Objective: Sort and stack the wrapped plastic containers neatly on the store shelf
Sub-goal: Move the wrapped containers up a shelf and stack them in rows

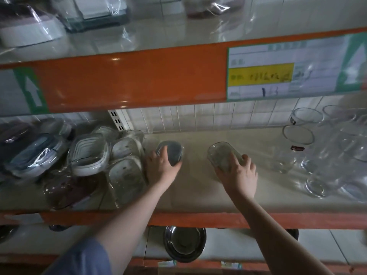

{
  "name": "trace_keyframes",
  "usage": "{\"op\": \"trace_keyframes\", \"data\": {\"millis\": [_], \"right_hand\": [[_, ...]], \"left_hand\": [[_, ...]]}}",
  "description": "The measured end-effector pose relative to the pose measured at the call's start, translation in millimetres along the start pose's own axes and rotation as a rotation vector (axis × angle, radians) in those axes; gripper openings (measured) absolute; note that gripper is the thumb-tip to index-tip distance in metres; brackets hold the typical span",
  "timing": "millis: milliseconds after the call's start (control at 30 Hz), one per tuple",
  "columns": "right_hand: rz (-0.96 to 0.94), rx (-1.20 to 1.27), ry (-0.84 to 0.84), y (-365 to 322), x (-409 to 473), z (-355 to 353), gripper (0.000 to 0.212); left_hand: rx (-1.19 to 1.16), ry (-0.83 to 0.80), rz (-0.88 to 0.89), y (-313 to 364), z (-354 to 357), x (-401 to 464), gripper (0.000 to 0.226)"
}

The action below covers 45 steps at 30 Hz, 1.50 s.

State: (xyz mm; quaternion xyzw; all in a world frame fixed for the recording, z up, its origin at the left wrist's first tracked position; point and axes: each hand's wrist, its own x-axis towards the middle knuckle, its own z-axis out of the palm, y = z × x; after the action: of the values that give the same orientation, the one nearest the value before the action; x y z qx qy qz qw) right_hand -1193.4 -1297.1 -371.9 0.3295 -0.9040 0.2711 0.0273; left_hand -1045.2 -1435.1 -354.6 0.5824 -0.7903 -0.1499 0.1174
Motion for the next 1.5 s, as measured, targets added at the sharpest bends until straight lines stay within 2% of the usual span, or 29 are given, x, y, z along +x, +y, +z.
{"op": "trace_keyframes", "data": {"millis": [267, 433, 500, 600, 800, 1133, 1500], "right_hand": [[-0.022, -0.031, -0.130, -22.8, 30.0, 13.8, 0.070], [-0.090, -0.178, -0.211, -17.2, 24.2, 7.4, 0.089], [-0.107, -0.171, -0.179, -13.2, 11.9, 0.8, 0.086], [-0.106, -0.123, -0.156, -13.4, -11.1, -15.8, 0.068], [-0.056, -0.070, -0.246, -27.4, -68.0, -61.7, 0.049], [-0.029, 0.008, -0.161, -89.7, -169.4, -151.3, 0.045], [-0.107, 0.116, 0.022, -189.0, -220.8, -247.6, 0.041]], "left_hand": [[0.051, -0.013, -0.008, 7.9, 5.2, 25.6, 0.075], [0.093, -0.050, 0.032, 11.0, -3.2, 12.9, 0.080], [0.047, -0.073, 0.057, 8.4, -4.7, 4.4, 0.079], [0.064, -0.039, 0.123, 4.3, -11.6, -13.3, 0.075], [0.087, 0.016, 0.254, -9.9, -55.2, -72.3, 0.059], [0.010, 0.044, 0.390, -68.7, -163.7, -163.5, 0.038], [-0.086, 0.157, 0.485, -119.2, -306.5, -207.0, 0.046]]}}
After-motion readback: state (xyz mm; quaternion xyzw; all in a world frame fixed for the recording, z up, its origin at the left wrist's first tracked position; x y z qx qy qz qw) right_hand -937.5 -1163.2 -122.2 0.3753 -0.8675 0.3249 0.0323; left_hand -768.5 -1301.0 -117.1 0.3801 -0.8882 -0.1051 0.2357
